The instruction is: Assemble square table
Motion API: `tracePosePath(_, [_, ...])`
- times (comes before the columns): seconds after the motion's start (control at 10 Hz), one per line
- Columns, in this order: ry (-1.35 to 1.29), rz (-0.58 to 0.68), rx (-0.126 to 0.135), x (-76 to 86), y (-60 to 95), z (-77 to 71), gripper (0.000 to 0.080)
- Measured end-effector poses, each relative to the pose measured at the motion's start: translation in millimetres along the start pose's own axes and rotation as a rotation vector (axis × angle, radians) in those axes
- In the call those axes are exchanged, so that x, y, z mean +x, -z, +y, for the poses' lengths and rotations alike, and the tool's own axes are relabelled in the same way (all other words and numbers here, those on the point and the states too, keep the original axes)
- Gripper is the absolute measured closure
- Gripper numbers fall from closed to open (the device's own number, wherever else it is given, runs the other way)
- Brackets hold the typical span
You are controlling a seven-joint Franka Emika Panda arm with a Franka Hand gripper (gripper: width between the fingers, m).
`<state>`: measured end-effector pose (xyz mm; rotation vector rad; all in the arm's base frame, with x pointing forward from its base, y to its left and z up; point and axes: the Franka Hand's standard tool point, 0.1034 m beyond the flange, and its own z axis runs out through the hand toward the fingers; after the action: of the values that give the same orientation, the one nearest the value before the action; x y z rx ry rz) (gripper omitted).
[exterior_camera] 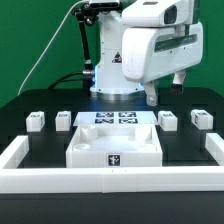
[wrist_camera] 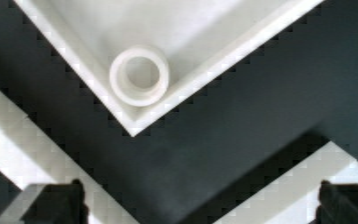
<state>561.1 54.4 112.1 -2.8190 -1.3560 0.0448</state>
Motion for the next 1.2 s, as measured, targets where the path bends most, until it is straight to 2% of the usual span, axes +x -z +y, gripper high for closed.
tracePosePath(0.7, [0.000,0.000,0.000,0.0,0.0,0.0,0.0150])
tracePosePath(0.8, [0.041,0.008,-0.008,-0.9,-0.8,1.0,0.0150])
tracePosePath(0.9, [0.174,0.033,-0.035,-9.0,-6.7,0.4,0.0150])
tracePosePath(1.0, [0.250,0.020,-0.020,-20.8,-14.5,-5.2,0.0150])
tracePosePath(1.2, [0.362,0.019,-0.016,-32.4,-24.7,-9.0,0.0150])
